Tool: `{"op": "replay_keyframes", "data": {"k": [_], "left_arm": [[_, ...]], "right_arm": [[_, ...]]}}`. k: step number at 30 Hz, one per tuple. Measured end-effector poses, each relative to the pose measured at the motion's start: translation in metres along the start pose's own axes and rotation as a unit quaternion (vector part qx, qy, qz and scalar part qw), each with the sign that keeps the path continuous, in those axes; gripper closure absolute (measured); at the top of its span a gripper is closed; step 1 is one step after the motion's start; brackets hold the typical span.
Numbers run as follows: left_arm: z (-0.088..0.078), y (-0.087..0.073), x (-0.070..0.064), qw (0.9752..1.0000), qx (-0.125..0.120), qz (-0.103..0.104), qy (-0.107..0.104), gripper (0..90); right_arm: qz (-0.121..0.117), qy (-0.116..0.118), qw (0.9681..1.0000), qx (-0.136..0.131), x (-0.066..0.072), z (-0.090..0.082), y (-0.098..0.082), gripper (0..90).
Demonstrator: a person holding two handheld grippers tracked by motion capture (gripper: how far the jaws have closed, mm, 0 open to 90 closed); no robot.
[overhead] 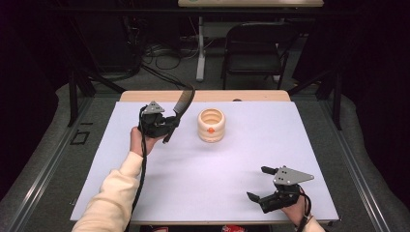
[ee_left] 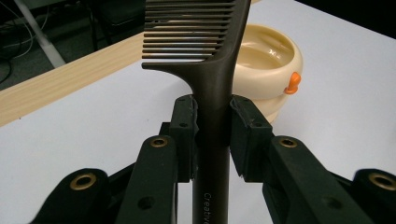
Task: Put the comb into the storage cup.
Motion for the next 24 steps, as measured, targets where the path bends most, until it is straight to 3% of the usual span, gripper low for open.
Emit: {"op": "replay_keyframes", "data": {"k": [11, 24], "left_arm": [[0.003, 0.013, -0.007, 0.9998, -0.018, 0.001, -0.003, 72.7], [0.007, 0.025, -0.011, 0.9997, -0.016, 0.016, -0.002, 72.7]], "right_arm": [[0.002, 0.000, 1.0000, -0.001, 0.000, -0.001, 0.000, 0.0], [0.001, 0.000, 1.0000, -0.001, 0.000, -0.001, 0.000, 0.0]]}}
Point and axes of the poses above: each handheld gripper's, and its own axes: z roughly forward along the jaws, y roughly out of its top, x roughly to its left, the point moved 9 cm from there along z, roughly forward along the jaws, and after that the axes turned 4 degrees about y, right-handed, at the moved point
